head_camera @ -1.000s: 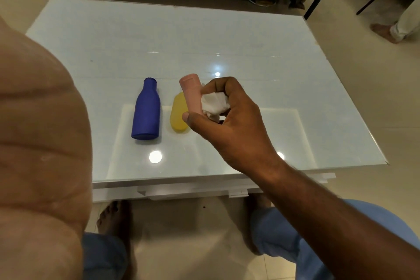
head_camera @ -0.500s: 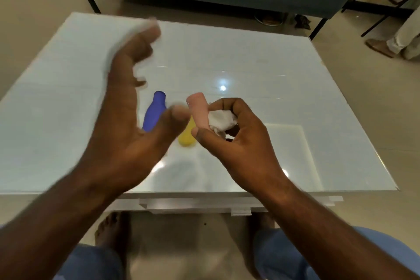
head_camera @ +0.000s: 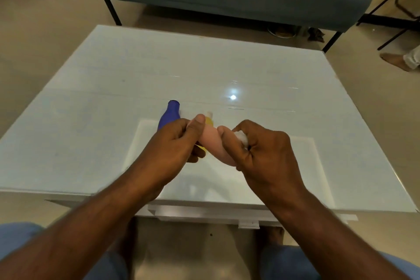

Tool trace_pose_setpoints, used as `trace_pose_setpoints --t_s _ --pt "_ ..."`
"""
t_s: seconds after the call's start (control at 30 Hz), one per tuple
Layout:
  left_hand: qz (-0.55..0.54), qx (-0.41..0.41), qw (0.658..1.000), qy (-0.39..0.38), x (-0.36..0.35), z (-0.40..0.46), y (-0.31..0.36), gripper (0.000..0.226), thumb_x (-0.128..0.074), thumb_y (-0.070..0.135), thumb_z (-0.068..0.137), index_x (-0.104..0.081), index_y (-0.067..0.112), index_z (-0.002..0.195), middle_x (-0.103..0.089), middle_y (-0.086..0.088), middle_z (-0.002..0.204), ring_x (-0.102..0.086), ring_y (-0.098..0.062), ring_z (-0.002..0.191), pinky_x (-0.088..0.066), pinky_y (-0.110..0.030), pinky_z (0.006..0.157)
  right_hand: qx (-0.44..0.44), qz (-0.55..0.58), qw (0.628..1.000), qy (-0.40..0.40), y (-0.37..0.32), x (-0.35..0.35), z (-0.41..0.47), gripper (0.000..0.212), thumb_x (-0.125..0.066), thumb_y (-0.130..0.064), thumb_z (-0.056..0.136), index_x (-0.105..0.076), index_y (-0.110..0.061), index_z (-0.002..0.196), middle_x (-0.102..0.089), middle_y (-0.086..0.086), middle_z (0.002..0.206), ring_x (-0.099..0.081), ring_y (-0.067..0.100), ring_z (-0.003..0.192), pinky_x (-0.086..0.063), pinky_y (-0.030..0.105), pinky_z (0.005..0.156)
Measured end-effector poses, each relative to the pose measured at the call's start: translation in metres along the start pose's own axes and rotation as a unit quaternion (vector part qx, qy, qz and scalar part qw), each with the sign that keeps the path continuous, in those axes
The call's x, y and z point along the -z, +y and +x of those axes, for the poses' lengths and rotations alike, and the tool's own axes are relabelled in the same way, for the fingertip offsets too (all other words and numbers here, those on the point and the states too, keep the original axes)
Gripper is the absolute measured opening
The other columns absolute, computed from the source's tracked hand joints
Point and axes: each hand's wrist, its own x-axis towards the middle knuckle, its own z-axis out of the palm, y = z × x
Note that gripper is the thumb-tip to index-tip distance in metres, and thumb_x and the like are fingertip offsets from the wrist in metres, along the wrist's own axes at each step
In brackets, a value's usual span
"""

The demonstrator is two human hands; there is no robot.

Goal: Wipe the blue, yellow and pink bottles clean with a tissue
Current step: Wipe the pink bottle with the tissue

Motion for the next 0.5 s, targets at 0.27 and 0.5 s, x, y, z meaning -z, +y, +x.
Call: trace_pose_setpoints --t_s 0.27,0.5 --pt "0.002 -0.029 1.0 0.005 -0.001 0.006 -0.003 0.05 -0.047 0.065 0.091 -0.068 0.02 0.094 -0.069 0.008 0.068 -0.068 -0.006 0.064 -0.056 -0.025 0.068 -0.066 0.032 0.997 -0.033 -0.004 -0.005 0.0 0.046 -0.04 -0.069 0.099 -0.062 -0.029 0.095 -0.061 -0.015 0.078 -0.061 0.005 0.073 -0.039 0.012 0.059" --pt "-0.006 -0.01 0.999 0.037 -0.004 0.01 -0.005 0.048 -0.045 0.063 0.095 -0.067 0.02 0.101 -0.074 0.002 0.088 -0.074 -0.013 0.081 -0.061 -0.025 0.072 -0.016 0.128 0.99 -0.064 -0.005 -0.01 -0.002 0.045 -0.04 -0.04 0.101 -0.072 -0.026 0.129 -0.06 -0.011 0.102 -0.059 0.003 0.098 -0.044 0.007 0.078"
